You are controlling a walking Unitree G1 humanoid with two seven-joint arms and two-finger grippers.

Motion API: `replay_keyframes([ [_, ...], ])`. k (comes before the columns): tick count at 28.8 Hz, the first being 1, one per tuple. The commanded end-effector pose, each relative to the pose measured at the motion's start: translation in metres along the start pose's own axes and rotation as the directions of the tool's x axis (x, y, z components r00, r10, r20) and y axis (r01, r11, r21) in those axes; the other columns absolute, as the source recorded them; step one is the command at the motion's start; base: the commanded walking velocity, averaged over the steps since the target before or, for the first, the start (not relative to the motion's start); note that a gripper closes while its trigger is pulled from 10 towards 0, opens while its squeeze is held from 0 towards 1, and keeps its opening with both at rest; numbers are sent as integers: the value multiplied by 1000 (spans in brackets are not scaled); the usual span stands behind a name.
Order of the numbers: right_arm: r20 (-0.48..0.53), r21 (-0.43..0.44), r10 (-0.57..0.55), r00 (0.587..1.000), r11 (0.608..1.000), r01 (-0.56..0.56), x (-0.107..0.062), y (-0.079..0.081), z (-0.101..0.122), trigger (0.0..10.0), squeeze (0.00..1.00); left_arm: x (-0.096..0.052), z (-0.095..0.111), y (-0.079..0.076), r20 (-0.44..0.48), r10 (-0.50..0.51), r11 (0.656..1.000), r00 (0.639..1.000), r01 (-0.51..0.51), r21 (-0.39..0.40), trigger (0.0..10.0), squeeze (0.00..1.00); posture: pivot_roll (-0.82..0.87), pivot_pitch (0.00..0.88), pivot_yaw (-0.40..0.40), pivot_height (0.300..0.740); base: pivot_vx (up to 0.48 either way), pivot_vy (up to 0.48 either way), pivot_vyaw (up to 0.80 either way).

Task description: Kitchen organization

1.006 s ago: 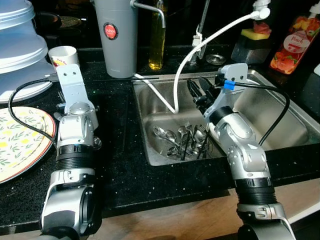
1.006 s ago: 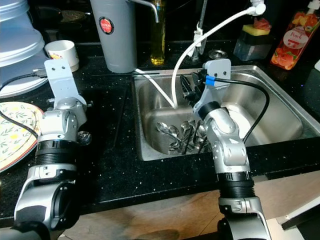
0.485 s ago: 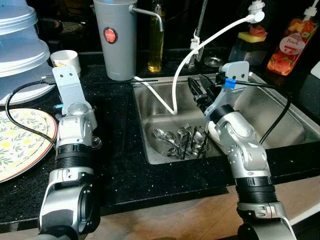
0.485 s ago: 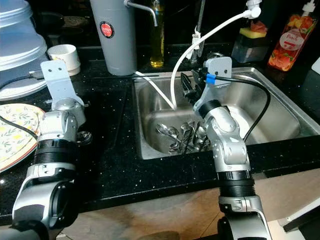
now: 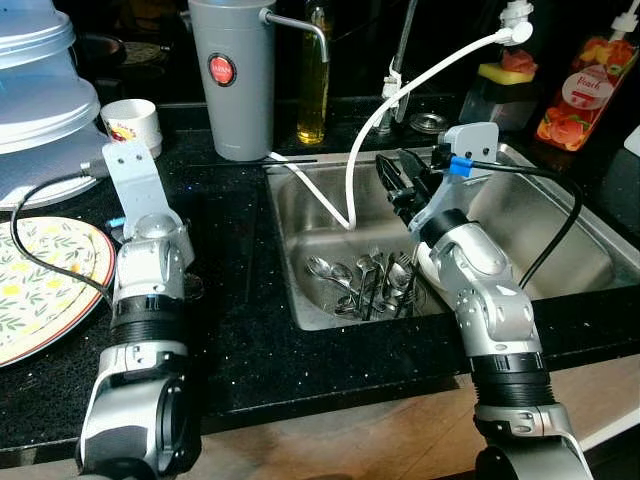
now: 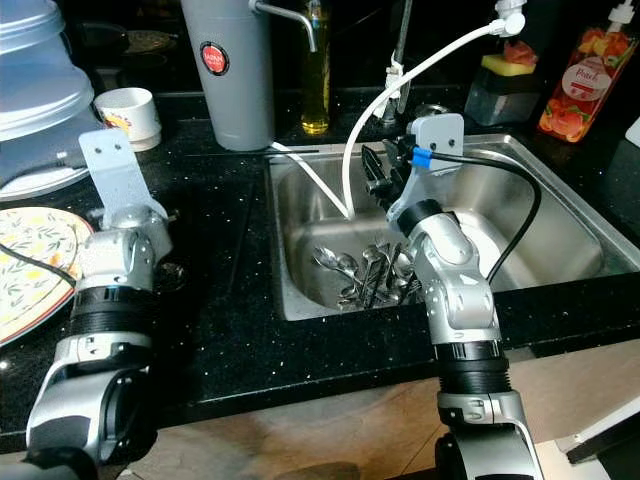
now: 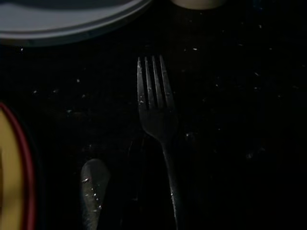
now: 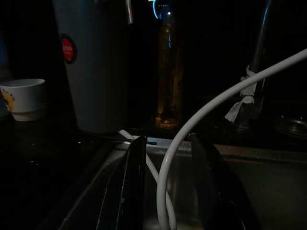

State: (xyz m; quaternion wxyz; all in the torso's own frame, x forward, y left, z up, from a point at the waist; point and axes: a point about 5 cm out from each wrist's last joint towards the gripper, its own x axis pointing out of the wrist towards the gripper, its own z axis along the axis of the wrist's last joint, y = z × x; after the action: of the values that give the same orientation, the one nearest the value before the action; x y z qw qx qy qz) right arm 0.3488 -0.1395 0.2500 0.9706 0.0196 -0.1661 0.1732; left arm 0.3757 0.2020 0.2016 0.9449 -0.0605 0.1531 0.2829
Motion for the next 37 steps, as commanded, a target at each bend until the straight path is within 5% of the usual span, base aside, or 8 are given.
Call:
replay_keyframes([
  [1,4,-4,3,1000,1000,-3,0,-2,1,10000,0,6,-32,3,-143,8,1000,990,-7,11,9686,0,137,10,4,740,0,0,0],
  [8,4,-6,3,1000,1000,-3,0,-3,2,10000,0,10,-46,5,-213,-5,998,977,18,56,0,0,134,14,0,740,0,0,0],
  [20,3,-7,10,1000,1000,-10,3,-3,3,10000,0,7,11,-2,98,-91,995,991,86,54,0,0,141,21,-17,740,0,0,0],
  [22,4,-7,11,1000,1000,-11,3,-3,4,10000,0,-10,56,-10,332,-199,980,922,191,55,10000,0,142,24,-20,740,0,0,0],
  [23,4,-7,11,1000,1000,-11,3,-4,4,10000,0,-20,73,-14,415,-256,965,873,253,62,10000,0,143,26,-20,740,0,0,0],
  [26,5,-8,11,1000,1000,-11,3,-4,4,10000,0,-56,105,-33,527,-523,843,670,497,205,10000,0,143,26,-20,740,0,0,0],
  [29,7,-10,8,1000,1000,-8,4,-5,5,10000,0,-80,85,-63,333,-816,575,472,721,386,10000,0,141,32,-24,740,0,0,0],
  [37,21,-27,-31,999,999,32,4,-14,11,10000,0,-82,31,-104,45,-919,375,391,836,401,10000,0,130,30,-20,740,0,0,0],
])
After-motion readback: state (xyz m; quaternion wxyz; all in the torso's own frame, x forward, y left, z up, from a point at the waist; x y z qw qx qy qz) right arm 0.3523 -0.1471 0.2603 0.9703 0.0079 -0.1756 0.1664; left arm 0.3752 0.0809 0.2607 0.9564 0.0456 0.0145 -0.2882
